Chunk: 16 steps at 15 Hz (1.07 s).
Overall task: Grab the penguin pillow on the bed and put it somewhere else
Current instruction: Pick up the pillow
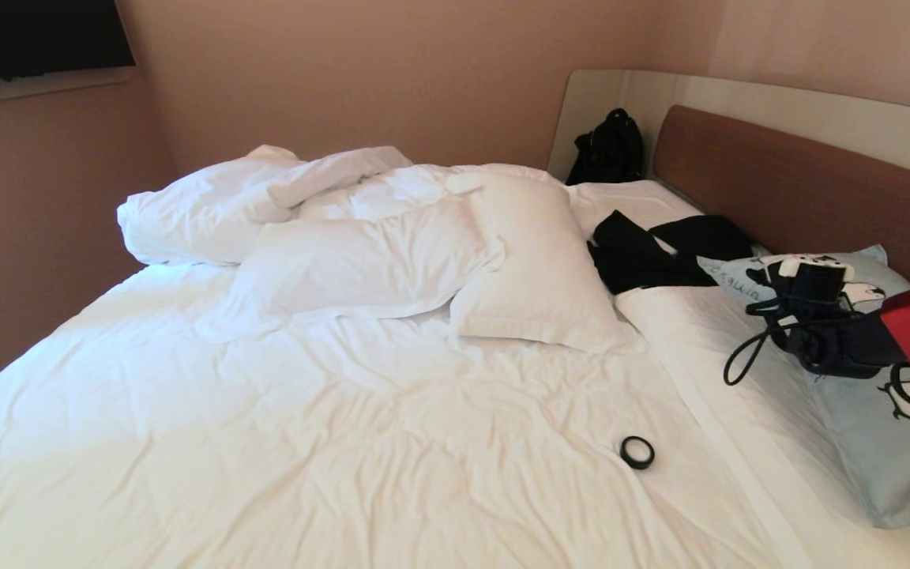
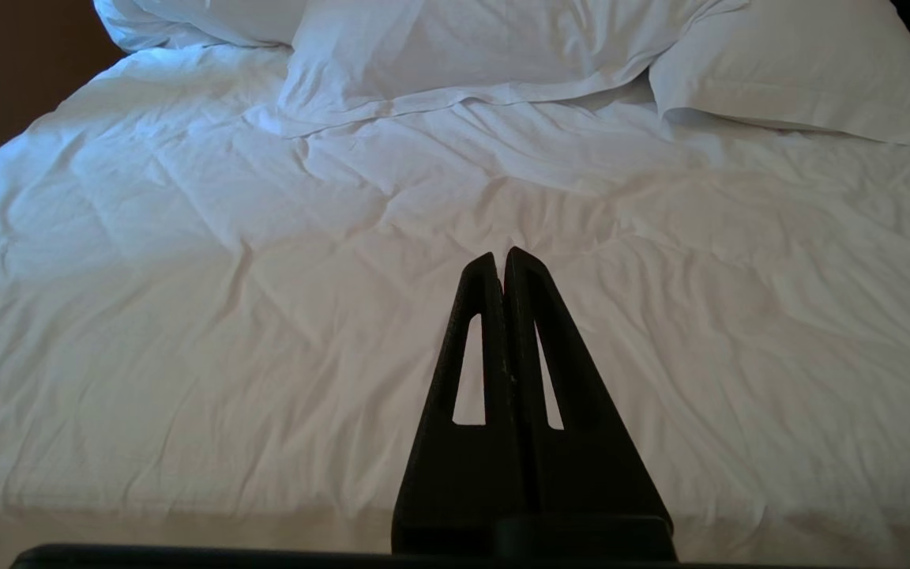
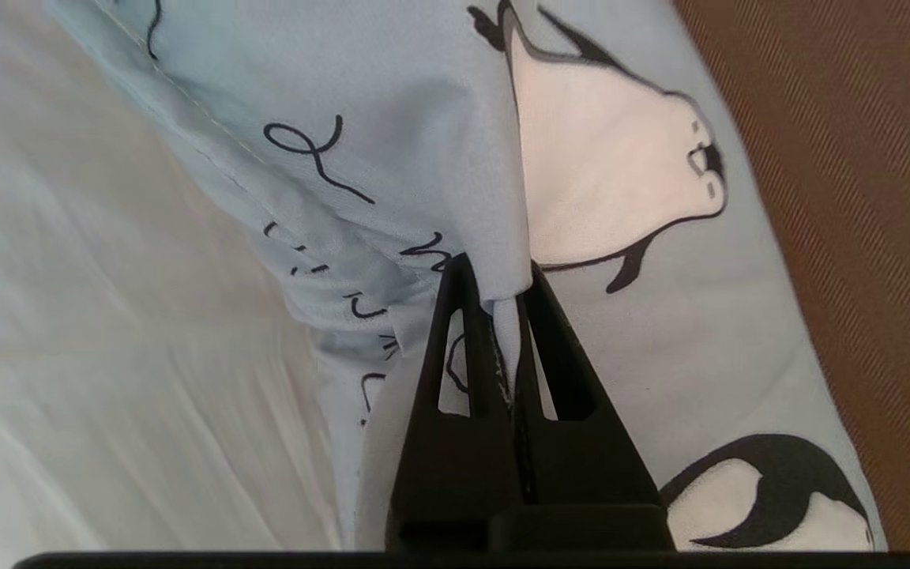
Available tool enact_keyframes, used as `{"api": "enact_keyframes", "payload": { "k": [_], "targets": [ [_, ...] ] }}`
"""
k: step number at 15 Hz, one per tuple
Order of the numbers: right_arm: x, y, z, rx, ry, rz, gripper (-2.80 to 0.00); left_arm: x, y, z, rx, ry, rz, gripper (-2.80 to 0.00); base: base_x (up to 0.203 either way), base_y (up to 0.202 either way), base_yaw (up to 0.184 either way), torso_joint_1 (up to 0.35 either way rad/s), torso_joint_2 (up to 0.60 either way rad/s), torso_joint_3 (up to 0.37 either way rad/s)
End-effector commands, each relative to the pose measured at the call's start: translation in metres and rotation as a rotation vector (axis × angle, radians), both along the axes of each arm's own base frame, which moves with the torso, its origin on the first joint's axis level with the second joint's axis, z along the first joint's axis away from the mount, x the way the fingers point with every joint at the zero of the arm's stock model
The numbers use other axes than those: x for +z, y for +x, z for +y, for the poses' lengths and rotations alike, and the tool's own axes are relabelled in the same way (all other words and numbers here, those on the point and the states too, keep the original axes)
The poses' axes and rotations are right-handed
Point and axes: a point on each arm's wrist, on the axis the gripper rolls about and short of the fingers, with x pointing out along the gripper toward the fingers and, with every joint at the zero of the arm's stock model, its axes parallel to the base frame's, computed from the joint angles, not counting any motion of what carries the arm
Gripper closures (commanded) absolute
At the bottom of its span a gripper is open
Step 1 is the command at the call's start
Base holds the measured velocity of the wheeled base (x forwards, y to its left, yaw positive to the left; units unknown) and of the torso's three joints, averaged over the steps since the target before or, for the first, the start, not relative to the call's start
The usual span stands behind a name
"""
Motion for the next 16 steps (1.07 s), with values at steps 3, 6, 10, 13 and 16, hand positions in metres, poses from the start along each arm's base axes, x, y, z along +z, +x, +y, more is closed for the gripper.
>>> {"api": "enact_keyframes", "payload": {
  "k": [3,6,10,13,16],
  "targets": [
    [0.002,0.0,0.015,0.041,-0.008,-0.025,0.0,0.0,0.0,0.0,0.001,0.0,0.001,0.0,0.0,0.0,0.0,0.0,0.0,0.0],
    [0.002,-0.001,0.019,0.05,-0.01,-0.024,0.0,0.0,0.0,0.0,0.001,0.0,0.001,0.0,0.0,0.0,0.0,0.0,0.0,0.0],
    [0.002,-0.003,0.02,0.054,-0.008,-0.023,0.0,0.0,0.0,0.0,0.001,0.0,0.001,0.0,0.0,0.0,0.0,0.0,0.0,0.0],
    [0.003,-0.004,0.021,0.07,-0.008,-0.02,0.0,0.0,0.0,0.0,0.001,0.0,0.001,0.0,0.0,0.0,0.0,0.0,0.0,0.0],
    [0.003,-0.004,0.021,0.07,-0.014,-0.024,0.0,0.0,0.0,0.0,0.001,0.0,0.001,0.0,0.0,0.0,0.0,0.0,0.0,0.0]
  ]
}}
